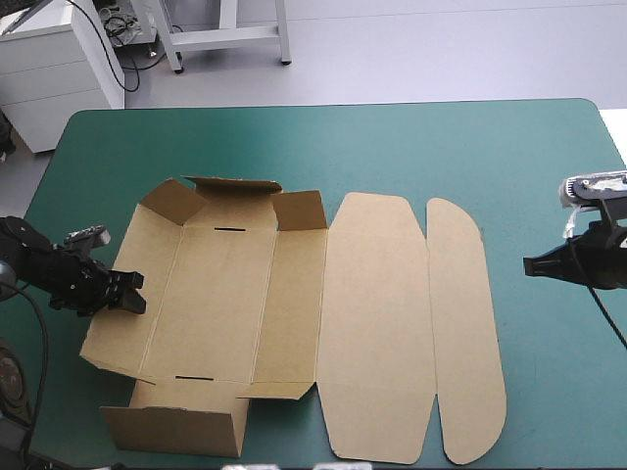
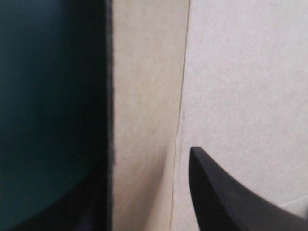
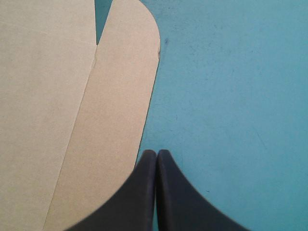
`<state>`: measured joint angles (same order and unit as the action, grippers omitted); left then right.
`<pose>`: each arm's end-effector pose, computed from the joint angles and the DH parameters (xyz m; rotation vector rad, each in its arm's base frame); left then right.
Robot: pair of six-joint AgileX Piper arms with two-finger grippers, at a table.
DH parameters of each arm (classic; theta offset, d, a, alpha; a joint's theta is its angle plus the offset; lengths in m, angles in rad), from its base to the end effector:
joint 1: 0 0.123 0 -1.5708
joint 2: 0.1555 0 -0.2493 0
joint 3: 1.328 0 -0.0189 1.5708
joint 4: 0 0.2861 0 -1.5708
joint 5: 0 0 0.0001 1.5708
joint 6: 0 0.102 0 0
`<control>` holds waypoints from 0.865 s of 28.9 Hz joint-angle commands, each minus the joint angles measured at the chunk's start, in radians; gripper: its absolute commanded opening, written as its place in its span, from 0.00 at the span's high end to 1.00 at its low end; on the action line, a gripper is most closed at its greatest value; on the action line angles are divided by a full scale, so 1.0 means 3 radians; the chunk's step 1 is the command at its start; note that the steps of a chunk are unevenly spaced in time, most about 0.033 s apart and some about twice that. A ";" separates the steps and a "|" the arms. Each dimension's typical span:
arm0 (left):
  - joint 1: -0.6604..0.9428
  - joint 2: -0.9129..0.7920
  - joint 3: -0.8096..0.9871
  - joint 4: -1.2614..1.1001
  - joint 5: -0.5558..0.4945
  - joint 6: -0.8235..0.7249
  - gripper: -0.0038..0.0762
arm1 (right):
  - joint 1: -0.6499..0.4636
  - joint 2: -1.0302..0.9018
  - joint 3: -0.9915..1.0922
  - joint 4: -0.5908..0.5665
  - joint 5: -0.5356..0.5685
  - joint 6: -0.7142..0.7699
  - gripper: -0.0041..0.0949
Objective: Fold the box
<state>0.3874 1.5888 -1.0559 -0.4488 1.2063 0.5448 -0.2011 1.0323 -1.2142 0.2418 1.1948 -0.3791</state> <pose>0.2981 0.0769 0.1692 -0.0329 2.9665 -0.6081 0.2379 -0.0253 0.3697 -0.2015 2.4471 0.0662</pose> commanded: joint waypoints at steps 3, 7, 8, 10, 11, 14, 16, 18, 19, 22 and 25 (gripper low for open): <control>-0.0002 -0.0116 -0.0067 0.0019 0.0287 0.0029 0.69 | -0.0021 -0.0034 -0.0078 0.0072 -0.0118 -0.0042 0.98; -0.0002 -0.0116 -0.0067 0.0055 0.0287 0.0160 0.83 | -0.0021 -0.0034 -0.0078 0.0072 -0.0118 -0.0042 0.98; -0.0002 -0.0116 -0.0067 0.0055 0.0293 0.0169 0.91 | -0.0021 -0.0034 -0.0078 0.0072 -0.0118 -0.0042 0.98; -0.0002 -0.0116 -0.0067 0.0055 0.0278 0.0190 0.96 | -0.0021 -0.0034 -0.0078 0.0072 -0.0118 -0.0042 0.98; -0.0002 -0.0116 -0.0067 0.0055 0.0273 0.0208 0.96 | -0.0021 -0.0034 -0.0078 0.0072 -0.0118 -0.0042 0.98; -0.0006 -0.0116 -0.0067 0.0055 0.0273 0.0328 0.96 | -0.0021 -0.0034 -0.0078 0.0072 -0.0129 -0.0042 0.98; -0.0023 -0.0116 -0.0067 0.0055 0.0273 0.0354 0.96 | -0.0021 -0.0034 -0.0078 0.0072 -0.0129 -0.0050 0.98; -0.0063 -0.0116 -0.0067 0.0070 0.0251 0.0361 0.96 | -0.0021 -0.0034 -0.0078 0.0072 -0.0129 -0.0050 0.98; -0.0104 -0.0116 -0.0067 0.0087 0.0237 0.0361 0.96 | -0.0021 -0.0034 -0.0078 0.0072 -0.0129 -0.0050 0.98; -0.0223 -0.0116 -0.0067 0.0138 0.0186 0.0458 0.96 | -0.0021 -0.0034 -0.0078 0.0072 -0.0129 -0.0050 0.98; -0.0402 -0.0116 -0.0067 0.0226 0.0023 0.0474 0.96 | -0.0021 -0.0034 -0.0078 0.0072 -0.0129 -0.0050 0.98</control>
<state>0.3133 1.5802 -1.0646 -0.3977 1.2251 0.6665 -0.2011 1.0323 -1.2142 0.2474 1.1948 -0.3830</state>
